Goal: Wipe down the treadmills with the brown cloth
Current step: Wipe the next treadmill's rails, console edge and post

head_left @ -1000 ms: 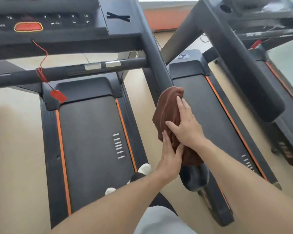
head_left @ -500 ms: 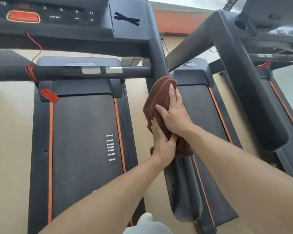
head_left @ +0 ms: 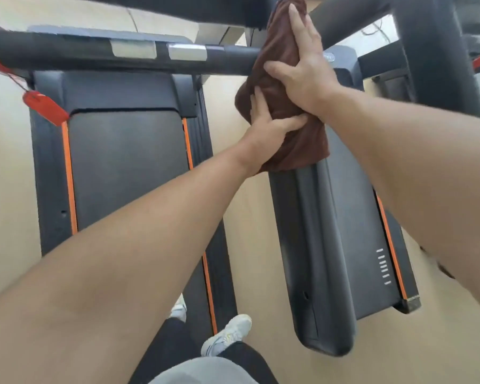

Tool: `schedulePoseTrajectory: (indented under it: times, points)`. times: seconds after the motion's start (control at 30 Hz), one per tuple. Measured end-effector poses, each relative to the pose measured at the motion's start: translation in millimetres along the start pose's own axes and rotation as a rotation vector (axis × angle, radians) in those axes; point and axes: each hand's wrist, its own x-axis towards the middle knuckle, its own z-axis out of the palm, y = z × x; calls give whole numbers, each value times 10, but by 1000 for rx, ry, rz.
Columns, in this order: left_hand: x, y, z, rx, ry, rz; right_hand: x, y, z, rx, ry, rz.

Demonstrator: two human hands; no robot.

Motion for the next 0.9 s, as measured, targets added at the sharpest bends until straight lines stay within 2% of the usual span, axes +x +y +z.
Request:
schedulePoseTrajectory:
  times: [0.13, 0.23, 0.43, 0.63, 0.73, 0.8, 0.9]
  points:
    - [-300, 90, 35, 71, 71, 79, -82, -46, 14, 8, 21, 42]
    - [-588, 64, 32, 98, 103, 66, -363, -54, 17, 39, 33, 100]
    - [-1397, -343, 247, 135, -18, 48, -1469, 294, 41, 234, -8, 224]
    - [-2408, -946, 844, 277, 207, 78, -2678, 668, 94, 537, 12, 328]
    - [-2750, -1077, 1063, 374, 339, 76, -3212, 788, 81, 652, 83, 391]
    - [-2960, -1137, 1217, 406, 366, 39, -3553, 910, 69, 728, 121, 436]
    - [-3310, -1237, 1492, 365, 396, -39, -3950, 1173, 28, 952, 22, 556]
